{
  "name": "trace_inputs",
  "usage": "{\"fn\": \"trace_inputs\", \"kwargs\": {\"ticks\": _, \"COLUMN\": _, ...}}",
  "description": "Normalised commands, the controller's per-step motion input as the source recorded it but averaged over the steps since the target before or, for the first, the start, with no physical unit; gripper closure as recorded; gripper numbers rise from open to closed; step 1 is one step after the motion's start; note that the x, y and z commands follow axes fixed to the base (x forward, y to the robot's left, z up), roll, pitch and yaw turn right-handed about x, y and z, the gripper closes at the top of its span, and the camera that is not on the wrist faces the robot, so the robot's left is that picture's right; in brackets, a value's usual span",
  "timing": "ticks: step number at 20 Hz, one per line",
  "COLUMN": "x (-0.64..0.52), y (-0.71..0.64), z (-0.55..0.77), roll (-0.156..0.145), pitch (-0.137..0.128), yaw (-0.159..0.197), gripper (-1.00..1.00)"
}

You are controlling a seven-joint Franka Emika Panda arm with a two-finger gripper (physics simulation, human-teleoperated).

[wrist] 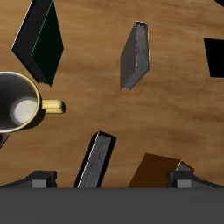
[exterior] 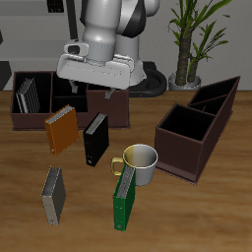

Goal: Place the striped book into the back desk caddy's left compartment and place the black book into the back desk caddy's left compartment and place the yellow book into the left desk caddy's right compartment

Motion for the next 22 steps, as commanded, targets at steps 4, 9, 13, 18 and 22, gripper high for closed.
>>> {"fn": "trace_inputs", "kwargs": {"ticks": 4, "x": 0.08, "y": 0.16, "z": -0.20, "roll": 0.013, "pitch": -0.015, "yaw": -0.033, "gripper": -1.00}}
{"fn": "trace_inputs", "kwargs": {"ticks": 9, "x": 0.07, "y": 0.03, "z": -0.12, "roll": 0.059, "pitch": -0.001, "yaw": -0.054, "gripper": -1.00}}
{"fn": "trace_inputs", "kwargs": {"ticks": 13, "x": 0.09, "y": -0.01, "z": -0.19, "roll": 0.020, "pitch": 0.013, "yaw": -0.050, "gripper": -1.00}}
{"fn": "trace_inputs", "kwargs": {"ticks": 18, "x": 0.03, "y": -0.03, "z": -0.34, "roll": 0.063, "pitch": 0.027, "yaw": -0.063, "gripper": -1.00}}
{"fn": "trace_inputs", "kwargs": {"ticks": 22, "x": 0.08, "y": -0.16, "z": -0.49, "roll": 0.064, "pitch": 0.137, "yaw": -0.112, "gripper": -1.00}}
